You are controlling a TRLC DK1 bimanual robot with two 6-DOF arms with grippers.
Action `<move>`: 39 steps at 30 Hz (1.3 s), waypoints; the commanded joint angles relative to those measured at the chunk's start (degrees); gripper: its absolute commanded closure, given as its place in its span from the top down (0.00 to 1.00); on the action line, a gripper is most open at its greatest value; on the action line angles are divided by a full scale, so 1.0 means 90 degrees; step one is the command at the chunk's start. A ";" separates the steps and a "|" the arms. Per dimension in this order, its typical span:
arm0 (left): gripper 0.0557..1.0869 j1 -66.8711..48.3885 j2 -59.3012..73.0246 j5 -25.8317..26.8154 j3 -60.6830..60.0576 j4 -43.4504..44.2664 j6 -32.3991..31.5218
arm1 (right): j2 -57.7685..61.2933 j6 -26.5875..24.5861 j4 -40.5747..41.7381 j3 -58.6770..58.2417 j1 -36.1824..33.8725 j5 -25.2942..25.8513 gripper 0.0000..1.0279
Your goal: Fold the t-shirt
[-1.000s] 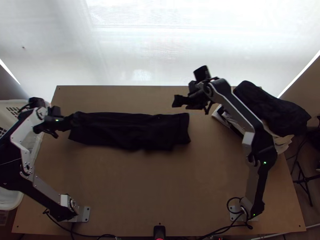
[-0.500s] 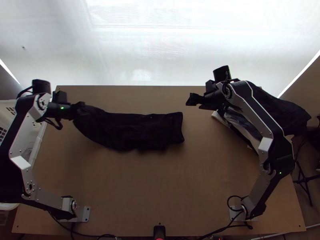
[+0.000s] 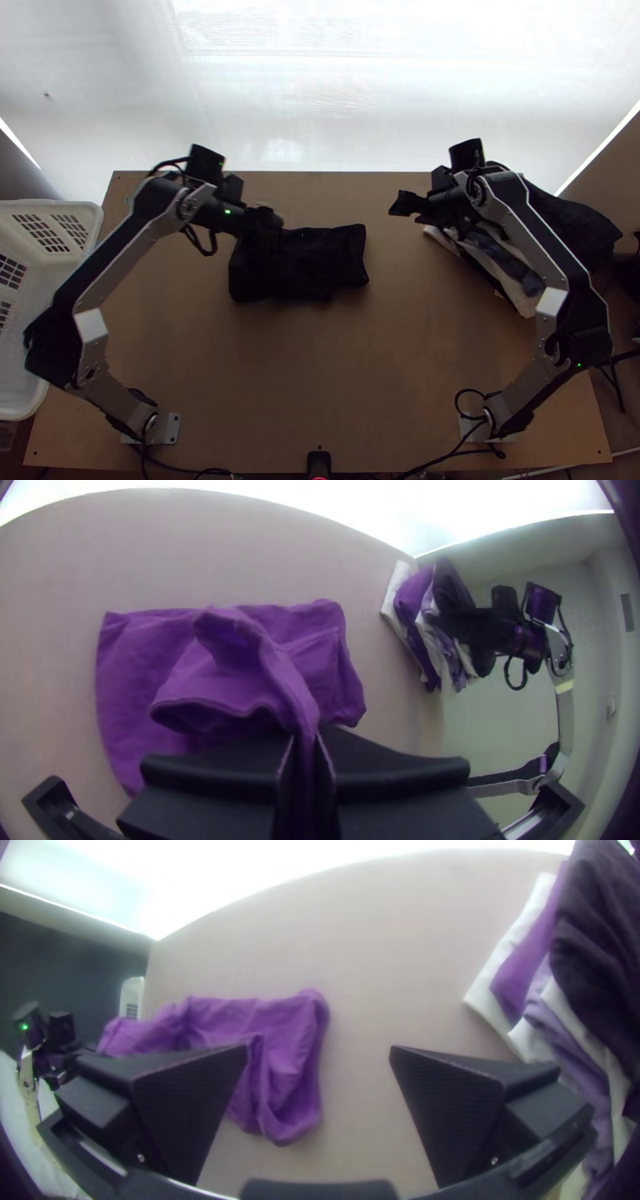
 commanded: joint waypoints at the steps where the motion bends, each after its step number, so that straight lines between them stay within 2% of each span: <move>1: 0.03 -0.0799 0.0943 -0.0164 0.0105 0.0516 -0.0327 | -0.0722 -0.0097 0.0041 -0.0498 -0.0316 0.0002 0.96; 3: 0.03 -0.0965 0.1314 -0.0164 0.0203 0.0740 -0.0435 | -0.1161 -0.0165 0.0041 -0.0860 -0.0463 0.0002 0.96; 14: 0.03 -0.1570 0.2066 -0.0164 0.0750 0.1463 -0.1060 | -0.1562 -0.0185 0.0168 -0.1358 -0.0483 0.0002 0.96; 15: 0.09 -0.1600 0.2115 -0.0154 0.0838 0.1473 -0.1060 | -0.1591 -0.0175 0.0188 -0.1387 -0.0473 0.0002 0.96; 16: 0.25 -0.1649 0.2144 -0.0096 0.0906 0.1473 -0.1040 | -0.1611 -0.0165 0.0197 -0.1397 -0.0463 0.0002 0.96; 17: 0.49 -0.1697 0.2154 -0.0057 0.0945 0.1492 -0.1021 | -0.1620 -0.0165 0.0188 -0.1416 -0.0443 -0.0007 0.96; 18: 0.79 -0.1736 0.2144 -0.0047 0.1014 0.1551 -0.1001 | -0.1640 -0.0165 0.0207 -0.1436 -0.0434 0.0002 0.96; 19: 0.97 -0.1766 0.2144 -0.0018 0.1092 0.1551 -0.0972 | -0.1650 -0.0165 0.0217 -0.1465 -0.0424 0.0002 0.96; 26: 0.96 -0.1590 0.1334 0.0314 0.1385 0.1649 -0.1119 | -0.1757 -0.0175 0.0363 -0.1719 -0.0092 0.0002 0.96; 32: 0.96 -0.0897 0.0679 0.0666 0.1375 0.2440 -0.2124 | -0.1777 -0.0273 0.0559 -0.1739 0.0377 0.0012 0.96; 36: 0.96 -0.0369 0.0601 0.0656 0.1228 0.2322 -0.1939 | -0.1698 -0.0058 0.0559 -0.1338 0.0777 -0.0056 0.96; 39: 0.96 0.0031 0.0396 0.0607 0.0750 0.2264 -0.1460 | -0.1298 -0.0019 0.0236 -0.0879 0.1266 -0.0486 0.96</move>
